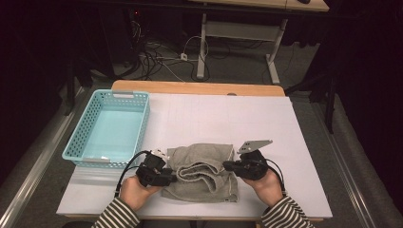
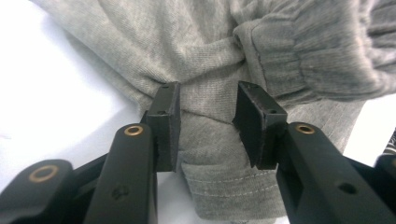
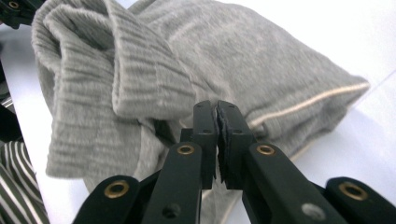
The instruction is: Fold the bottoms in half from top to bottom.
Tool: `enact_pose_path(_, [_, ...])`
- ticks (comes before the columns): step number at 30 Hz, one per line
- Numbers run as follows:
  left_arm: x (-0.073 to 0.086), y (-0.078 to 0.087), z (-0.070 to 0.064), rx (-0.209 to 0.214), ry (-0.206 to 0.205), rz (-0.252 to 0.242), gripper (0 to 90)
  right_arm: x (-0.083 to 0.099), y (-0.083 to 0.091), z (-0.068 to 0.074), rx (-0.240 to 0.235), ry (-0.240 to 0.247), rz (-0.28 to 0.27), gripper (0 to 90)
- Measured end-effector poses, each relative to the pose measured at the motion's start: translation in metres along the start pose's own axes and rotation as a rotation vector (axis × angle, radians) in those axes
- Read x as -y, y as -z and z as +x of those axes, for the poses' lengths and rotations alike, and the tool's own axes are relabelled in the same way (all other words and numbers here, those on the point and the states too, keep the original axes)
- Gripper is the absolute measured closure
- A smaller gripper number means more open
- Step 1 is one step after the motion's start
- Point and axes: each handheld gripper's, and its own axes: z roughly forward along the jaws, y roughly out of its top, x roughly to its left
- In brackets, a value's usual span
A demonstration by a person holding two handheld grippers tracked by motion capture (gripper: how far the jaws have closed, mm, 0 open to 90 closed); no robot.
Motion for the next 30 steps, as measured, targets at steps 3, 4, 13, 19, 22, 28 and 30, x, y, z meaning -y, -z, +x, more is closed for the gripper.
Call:
enact_pose_path(3, [-0.002, 0.006, 0.0, -0.019, 0.003, -0.038, 58.1, -0.003, -0.004, 0.002, -0.004, 0.002, -0.002, 85.9])
enact_pose_path(4, [-0.004, 0.009, 0.0, -0.024, 0.009, -0.064, 58.0, -0.003, -0.004, 0.002, -0.005, 0.002, -0.001, 85.9])
enact_pose_path(13, [-0.025, 0.014, 0.001, -0.021, 0.002, -0.13, 52.5, 0.005, -0.008, 0.01, -0.051, 0.026, 0.06, 86.7])
enact_pose_path(19, [-0.028, 0.001, -0.01, -0.017, -0.051, -0.089, 51.7, 0.003, 0.002, 0.01, -0.03, 0.025, 0.016, 86.7])
enact_pose_path(22, [-0.025, -0.004, -0.014, -0.007, -0.071, -0.063, 51.7, -0.003, 0.004, 0.008, -0.015, 0.018, -0.02, 86.4])
enact_pose_path(28, [-0.017, -0.007, -0.022, -0.027, -0.104, -0.04, 51.7, -0.004, -0.01, 0.011, -0.023, 0.02, 0.015, 85.4])
enact_pose_path(30, [-0.015, -0.006, -0.023, -0.033, -0.108, -0.042, 51.8, -0.005, -0.011, 0.014, -0.03, 0.023, 0.018, 84.8])
